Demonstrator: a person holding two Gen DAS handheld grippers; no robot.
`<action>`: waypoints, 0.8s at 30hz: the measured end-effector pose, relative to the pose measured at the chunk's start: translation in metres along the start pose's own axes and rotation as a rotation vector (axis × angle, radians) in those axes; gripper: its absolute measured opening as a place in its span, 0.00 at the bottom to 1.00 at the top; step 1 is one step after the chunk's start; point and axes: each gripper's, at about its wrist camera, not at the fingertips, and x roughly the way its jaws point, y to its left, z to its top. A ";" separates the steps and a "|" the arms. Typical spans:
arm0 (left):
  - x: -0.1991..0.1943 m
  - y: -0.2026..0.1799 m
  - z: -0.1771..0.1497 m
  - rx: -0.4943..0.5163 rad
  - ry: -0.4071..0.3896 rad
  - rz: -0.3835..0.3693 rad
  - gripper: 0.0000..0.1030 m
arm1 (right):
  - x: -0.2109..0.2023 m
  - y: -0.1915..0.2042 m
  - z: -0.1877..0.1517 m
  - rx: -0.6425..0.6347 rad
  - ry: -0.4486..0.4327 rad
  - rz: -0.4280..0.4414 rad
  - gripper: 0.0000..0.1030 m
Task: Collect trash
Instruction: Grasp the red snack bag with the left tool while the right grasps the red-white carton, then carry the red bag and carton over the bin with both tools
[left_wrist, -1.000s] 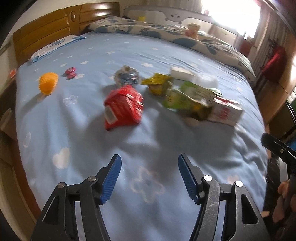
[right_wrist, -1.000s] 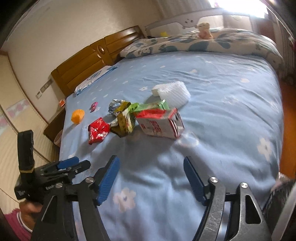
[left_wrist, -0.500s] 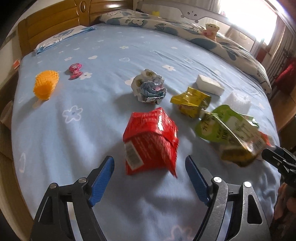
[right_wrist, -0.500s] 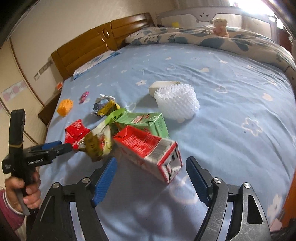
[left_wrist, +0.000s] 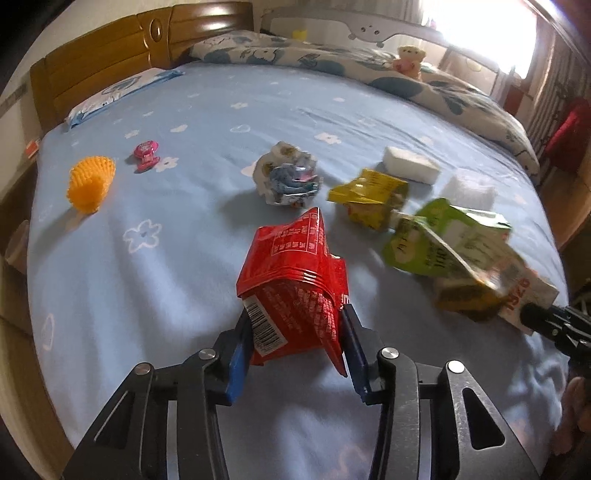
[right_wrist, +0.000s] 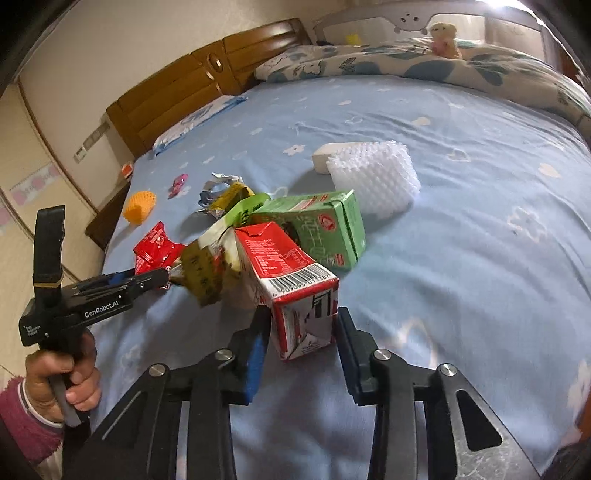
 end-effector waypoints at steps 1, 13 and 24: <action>-0.006 -0.003 -0.004 0.003 -0.006 -0.012 0.42 | -0.006 0.000 -0.004 0.013 -0.010 -0.001 0.34; -0.069 -0.059 -0.053 0.109 -0.025 -0.182 0.41 | -0.082 -0.002 -0.059 0.117 -0.114 -0.044 0.34; -0.106 -0.104 -0.074 0.245 -0.032 -0.267 0.41 | -0.145 -0.022 -0.095 0.193 -0.184 -0.091 0.34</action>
